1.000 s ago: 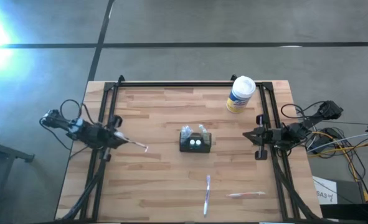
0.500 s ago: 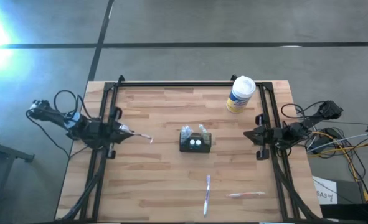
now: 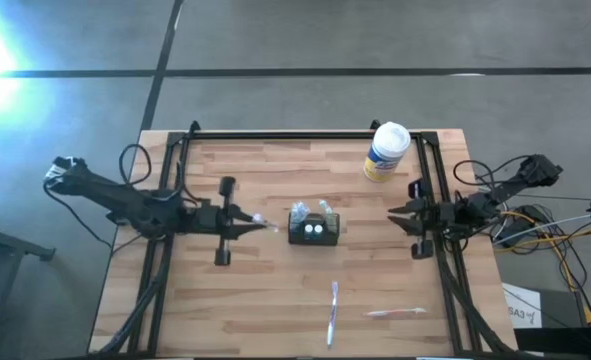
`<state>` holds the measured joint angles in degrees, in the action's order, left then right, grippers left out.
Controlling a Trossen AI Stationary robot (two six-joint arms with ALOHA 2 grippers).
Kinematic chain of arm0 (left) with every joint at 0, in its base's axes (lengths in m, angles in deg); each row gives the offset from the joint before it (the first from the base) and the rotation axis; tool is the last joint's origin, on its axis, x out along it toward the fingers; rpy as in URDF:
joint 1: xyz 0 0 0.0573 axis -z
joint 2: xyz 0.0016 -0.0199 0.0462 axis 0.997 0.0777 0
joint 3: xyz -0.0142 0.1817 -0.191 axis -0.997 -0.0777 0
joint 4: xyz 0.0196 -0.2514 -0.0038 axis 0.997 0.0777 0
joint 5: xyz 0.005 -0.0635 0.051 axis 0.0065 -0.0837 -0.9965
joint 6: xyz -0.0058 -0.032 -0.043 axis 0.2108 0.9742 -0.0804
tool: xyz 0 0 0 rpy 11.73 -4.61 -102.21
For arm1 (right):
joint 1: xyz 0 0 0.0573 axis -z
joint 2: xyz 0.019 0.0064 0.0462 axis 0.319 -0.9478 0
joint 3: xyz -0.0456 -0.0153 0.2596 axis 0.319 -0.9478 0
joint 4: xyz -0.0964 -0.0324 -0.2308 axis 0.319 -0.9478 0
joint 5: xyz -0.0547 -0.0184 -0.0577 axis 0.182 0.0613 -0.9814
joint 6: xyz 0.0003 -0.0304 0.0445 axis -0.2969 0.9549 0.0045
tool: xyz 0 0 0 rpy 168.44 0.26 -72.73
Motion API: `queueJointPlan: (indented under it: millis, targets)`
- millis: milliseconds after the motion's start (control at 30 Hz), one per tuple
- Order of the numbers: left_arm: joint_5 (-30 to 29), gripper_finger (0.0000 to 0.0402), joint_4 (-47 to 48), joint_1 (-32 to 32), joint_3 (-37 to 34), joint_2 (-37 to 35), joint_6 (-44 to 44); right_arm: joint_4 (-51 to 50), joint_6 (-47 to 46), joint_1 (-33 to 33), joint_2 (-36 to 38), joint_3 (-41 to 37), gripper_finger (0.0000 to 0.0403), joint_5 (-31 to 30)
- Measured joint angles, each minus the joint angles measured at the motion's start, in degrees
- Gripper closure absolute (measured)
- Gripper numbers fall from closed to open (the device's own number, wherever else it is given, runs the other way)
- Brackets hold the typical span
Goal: Pick & Place toothbrushing station
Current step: Put the purple toothbrush into the wire organizer
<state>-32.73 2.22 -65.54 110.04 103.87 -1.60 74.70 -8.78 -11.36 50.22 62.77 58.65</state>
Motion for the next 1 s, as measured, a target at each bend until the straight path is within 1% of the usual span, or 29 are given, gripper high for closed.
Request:
queueJointPlan:
  millis: [133,267,367,433,533,667,700,833,933,1000]
  targets:
    - [3.3,0.0392,0.4,-1.5,4.5,6.1,0.0,0.0,-0.5,0.1,-8.4,6.2,0.0284,0.0]
    - [3.6,0.0392,0.4,-2.4,9.0,11.3,-0.5,0.1,-2.2,1.4,-16.9,12.3,0.0236,0.0]
    - [3.7,0.0392,0.3,-2.8,12.2,14.6,-1.6,-0.1,-3.3,2.9,-23.2,16.0,0.0208,0.0]
    - [5.0,0.0392,1.0,-3.1,13.6,16.7,-1.8,-0.5,-3.7,3.8,-26.7,18.2,0.0195,0.0]
    - [7.3,0.0391,1.6,-3.6,16.1,18.9,-1.8,-2.0,-4.4,5.5,-30.2,20.7,0.0181,1.3]
    - [7.9,0.0392,2.2,-4.1,18.2,21.5,-1.5,-1.7,-4.9,8.5,-34.4,23.0,0.0169,8.3]
    - [8.3,0.0392,2.4,-4.3,18.5,22.3,-1.5,-1.5,-4.9,9.0,-35.2,23.6,0.0167,9.3]
    - [10.7,0.0391,2.4,-5.2,19.7,23.9,-1.2,-1.4,-3.0,9.8,-38.6,26.4,0.0157,9.7]
    - [11.1,0.0392,2.5,-5.7,20.2,24.5,-0.8,-1.6,-2.9,9.9,-41.3,28.4,0.0151,11.8]
    - [11.1,0.0392,2.9,-5.9,20.2,24.8,-0.5,-1.9,-3.1,9.9,-42.4,29.3,0.0149,12.1]
